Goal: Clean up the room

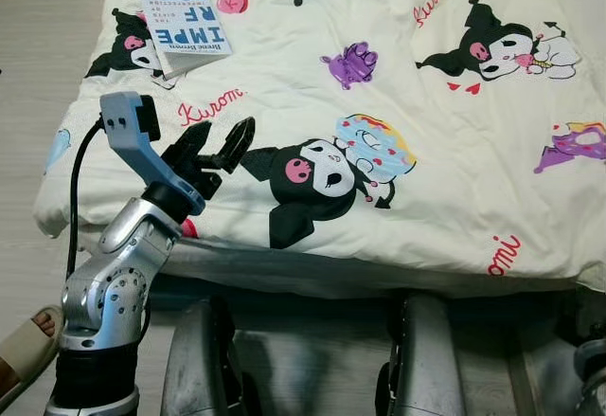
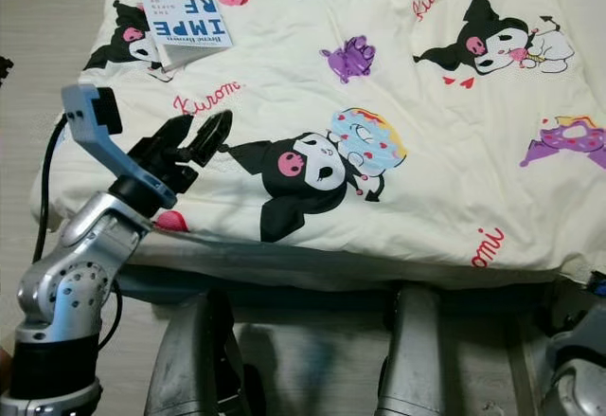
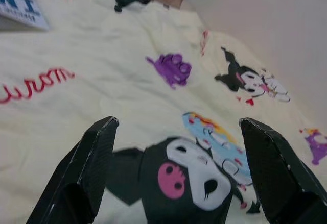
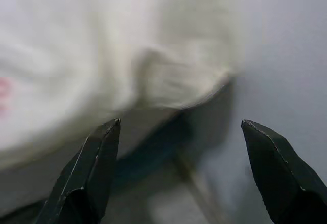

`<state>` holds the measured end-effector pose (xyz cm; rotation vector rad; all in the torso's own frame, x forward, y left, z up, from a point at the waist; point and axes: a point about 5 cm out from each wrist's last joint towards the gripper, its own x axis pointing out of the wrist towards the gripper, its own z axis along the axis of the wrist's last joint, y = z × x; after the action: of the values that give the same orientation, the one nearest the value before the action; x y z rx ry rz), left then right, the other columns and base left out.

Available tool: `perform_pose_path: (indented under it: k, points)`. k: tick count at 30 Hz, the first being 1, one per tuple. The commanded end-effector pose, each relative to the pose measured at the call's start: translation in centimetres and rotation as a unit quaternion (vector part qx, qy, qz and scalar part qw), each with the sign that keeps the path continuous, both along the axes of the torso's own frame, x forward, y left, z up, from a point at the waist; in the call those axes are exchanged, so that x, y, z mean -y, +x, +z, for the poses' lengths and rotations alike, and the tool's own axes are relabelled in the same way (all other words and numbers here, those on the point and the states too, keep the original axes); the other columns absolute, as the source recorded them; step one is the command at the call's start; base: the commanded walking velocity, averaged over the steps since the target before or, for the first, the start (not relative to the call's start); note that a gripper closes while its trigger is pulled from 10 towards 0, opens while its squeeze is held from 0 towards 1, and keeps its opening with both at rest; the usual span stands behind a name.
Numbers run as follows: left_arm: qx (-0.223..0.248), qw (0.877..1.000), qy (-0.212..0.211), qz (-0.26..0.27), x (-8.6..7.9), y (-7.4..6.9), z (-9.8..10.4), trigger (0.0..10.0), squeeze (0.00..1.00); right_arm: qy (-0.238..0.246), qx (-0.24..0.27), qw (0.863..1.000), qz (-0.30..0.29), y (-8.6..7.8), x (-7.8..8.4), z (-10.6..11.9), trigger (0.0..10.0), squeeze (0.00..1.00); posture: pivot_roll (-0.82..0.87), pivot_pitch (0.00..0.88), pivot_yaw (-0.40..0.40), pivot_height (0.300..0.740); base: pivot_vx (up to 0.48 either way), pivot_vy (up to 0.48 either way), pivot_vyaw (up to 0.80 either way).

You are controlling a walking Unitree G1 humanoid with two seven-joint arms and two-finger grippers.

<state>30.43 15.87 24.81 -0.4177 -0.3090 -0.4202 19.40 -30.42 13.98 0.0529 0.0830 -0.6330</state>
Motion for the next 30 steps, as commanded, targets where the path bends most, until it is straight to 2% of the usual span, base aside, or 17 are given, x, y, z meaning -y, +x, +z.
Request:
perform_pose_path:
  k: [1, 2, 4, 5, 7, 8, 9, 12, 13, 14, 15, 16, 21, 23, 28, 30]
  points:
    - [-0.019, 1.0, 0.016, 0.009, -0.4, 0.0, -1.6, 10.0, 0.0, 0.013, 0.007, 0.999, 0.049, 0.6, -1.8, 0.0, 10.0, 0.0, -0.08, 0.354, 0.073, 0.482, 0.0, 0.0, 0.0]
    - [-0.019, 1.0, 0.016, 0.009, -0.4, 0.0, -1.6, 10.0, 0.0, 0.013, 0.007, 0.999, 0.049, 0.6, -1.8, 0.0, 10.0, 0.0, -0.08, 0.354, 0.073, 0.482, 0.0, 0.0, 0.0]
    - [-0.043, 0.997, 0.053, 0.023, -0.7, 0.4, -3.9, 10.0, 0.0, 0.042, 0.04, 0.989, 0.14, 2.7, -5.1, 0.2, 10.0, 0.0, -0.08, 0.33, 0.069, 0.482, 0.0, 0.0, 0.0]
    - [-0.043, 0.997, 0.053, 0.023, -0.7, 0.4, -3.9, 10.0, 0.0, 0.042, 0.04, 0.989, 0.14, 2.7, -5.1, 0.2, 10.0, 0.0, -0.08, 0.33, 0.069, 0.482, 0.0, 0.0, 0.0]
    - [-0.057, 0.991, 0.115, 0.04, -0.8, 0.5, -5.9, 10.0, 0.0, 0.066, 0.062, 0.975, 0.201, 4.2, -7.4, -0.2, 10.0, 0.0, -0.07, 0.309, 0.064, 0.486, 0.0, 0.0, 0.0]
    - [-0.058, 0.988, 0.135, 0.043, -0.8, 0.6, -6.3, 10.0, 0.0, 0.067, 0.063, 0.973, 0.21, 4.5, -7.7, -0.3, 10.0, 0.0, -0.07, 0.309, 0.064, 0.491, 0.0, 0.0, 0.0]
    - [-0.058, 0.988, 0.135, 0.043, -0.8, 0.6, -6.3, 10.0, 0.0, 0.067, 0.063, 0.973, 0.21, 4.5, -7.7, -0.3, 10.0, 0.0, -0.07, 0.309, 0.064, 0.491, 0.0, 0.0, 0.0]
    - [-0.064, 0.981, 0.172, 0.07, -1.1, 1.2, -7.4, 10.0, 0.0, 0.076, 0.06, 0.965, 0.244, 6.5, -9.1, -1.3, 10.0, 0.0, -0.04, 0.263, 0.051, 0.506, 0.0, 0.0, 0.0]
    - [-0.073, 0.975, 0.185, 0.099, -1.9, 1.4, -7.8, 10.0, 0.0, 0.082, 0.062, 0.961, 0.256, 7.4, -9.6, -1.5, 10.0, 0.0, -0.04, 0.248, 0.048, 0.511, 0.0, 0.0, 0.0]
    - [-0.073, 0.975, 0.185, 0.099, -1.9, 1.4, -7.8, 10.0, 0.0, 0.082, 0.062, 0.961, 0.256, 7.4, -9.6, -1.5, 10.0, 0.0, -0.04, 0.248, 0.048, 0.511, 0.0, 0.0, 0.0]
    - [-0.083, 0.969, 0.193, 0.132, -3.0, 1.6, -8.3, 10.0, 0.0, 0.085, 0.064, 0.957, 0.269, 8.4, -10.2, -1.6, 10.0, 0.0, -0.03, 0.241, 0.047, 0.521, 0.0, 0.0, 0.0]
    - [-0.087, 0.966, 0.195, 0.145, -3.4, 1.5, -8.5, 10.0, 0.0, 0.082, 0.063, 0.956, 0.273, 8.7, -10.4, -1.7, 10.0, 0.0, -0.03, 0.241, 0.047, 0.526, 0.0, 0.0, 0.0]
    - [-0.097, 0.957, 0.208, 0.177, -4.5, 1.1, -9.2, 10.0, 0.0, 0.084, 0.061, 0.953, 0.284, 9.7, -10.9, -2.1, 10.0, 0.0, -0.01, 0.228, 0.045, 0.541, 0.0, 0.0, 0.0]
    - [-0.102, 0.948, 0.223, 0.201, -5.0, 0.8, -9.9, 10.0, 0.0, 0.086, 0.056, 0.95, 0.295, 10.3, -11.3, -2.8, 10.0, 0.0, 0.0, 0.217, 0.043, 0.551, 0.0, 0.0, 0.0]
    - [-0.117, 0.943, 0.23, 0.211, -4.8, 0.2, -11.2, 10.0, 0.0, 0.088, 0.04, 0.948, 0.303, 10.6, -11.8, -4.2, 10.0, 0.0, 0.02, 0.197, 0.04, 0.561, 0.0, 0.0, 0.0]
    - [-0.137, 0.943, 0.227, 0.203, -4.1, -0.4, -12.8, 10.0, 0.0, 0.09, 0.025, 0.946, 0.309, 10.7, -12.3, -5.4, 10.0, 0.0, 0.02, 0.187, 0.037, 0.571, 0.0, 0.0, 0.0]
